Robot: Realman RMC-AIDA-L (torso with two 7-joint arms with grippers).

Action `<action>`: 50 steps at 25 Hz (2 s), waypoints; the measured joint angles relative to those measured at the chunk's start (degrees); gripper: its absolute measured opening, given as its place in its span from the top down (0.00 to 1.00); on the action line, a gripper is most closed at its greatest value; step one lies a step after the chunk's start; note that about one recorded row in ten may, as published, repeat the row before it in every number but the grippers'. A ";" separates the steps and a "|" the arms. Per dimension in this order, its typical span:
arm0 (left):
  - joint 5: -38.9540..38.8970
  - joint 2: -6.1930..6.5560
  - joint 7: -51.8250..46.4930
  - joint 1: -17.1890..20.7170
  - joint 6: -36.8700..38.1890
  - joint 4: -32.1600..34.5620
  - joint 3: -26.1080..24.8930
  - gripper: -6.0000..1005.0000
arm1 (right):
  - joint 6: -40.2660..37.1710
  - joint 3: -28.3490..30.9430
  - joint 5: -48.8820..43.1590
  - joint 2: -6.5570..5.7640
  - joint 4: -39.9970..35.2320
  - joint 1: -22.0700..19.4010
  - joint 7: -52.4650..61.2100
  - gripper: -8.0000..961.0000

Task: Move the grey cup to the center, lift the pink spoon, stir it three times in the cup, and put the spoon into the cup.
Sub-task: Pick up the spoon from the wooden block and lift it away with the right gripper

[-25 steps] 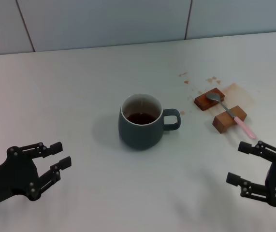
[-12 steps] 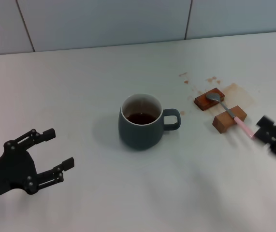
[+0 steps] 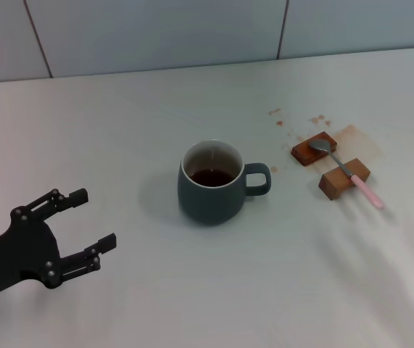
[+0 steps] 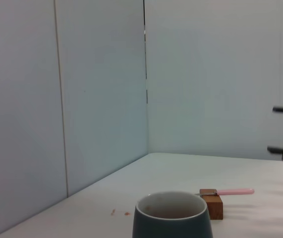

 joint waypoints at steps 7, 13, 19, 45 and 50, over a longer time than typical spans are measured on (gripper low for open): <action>-0.12 -0.04 0.30 -0.23 0.10 -0.02 -0.05 0.17 | 8.20 -2.70 -1.33 -0.08 -0.21 0.74 1.16 0.15; -1.55 0.09 0.31 -0.26 0.15 -0.02 -0.07 0.17 | 12.97 -3.03 -2.89 -0.03 -0.36 2.27 0.74 0.15; -2.39 0.17 0.35 -0.26 0.24 -0.01 -0.06 0.17 | 14.95 -3.04 -4.34 -0.16 -0.46 4.22 0.91 0.15; -4.54 -0.09 0.36 0.27 0.96 -0.01 -0.06 0.17 | 20.87 -2.99 -6.43 -0.36 -0.51 9.56 2.04 0.15; -4.97 -0.09 0.36 0.27 1.14 -0.01 -0.06 0.17 | 21.34 -2.99 -6.45 -0.35 -0.51 10.22 1.98 0.16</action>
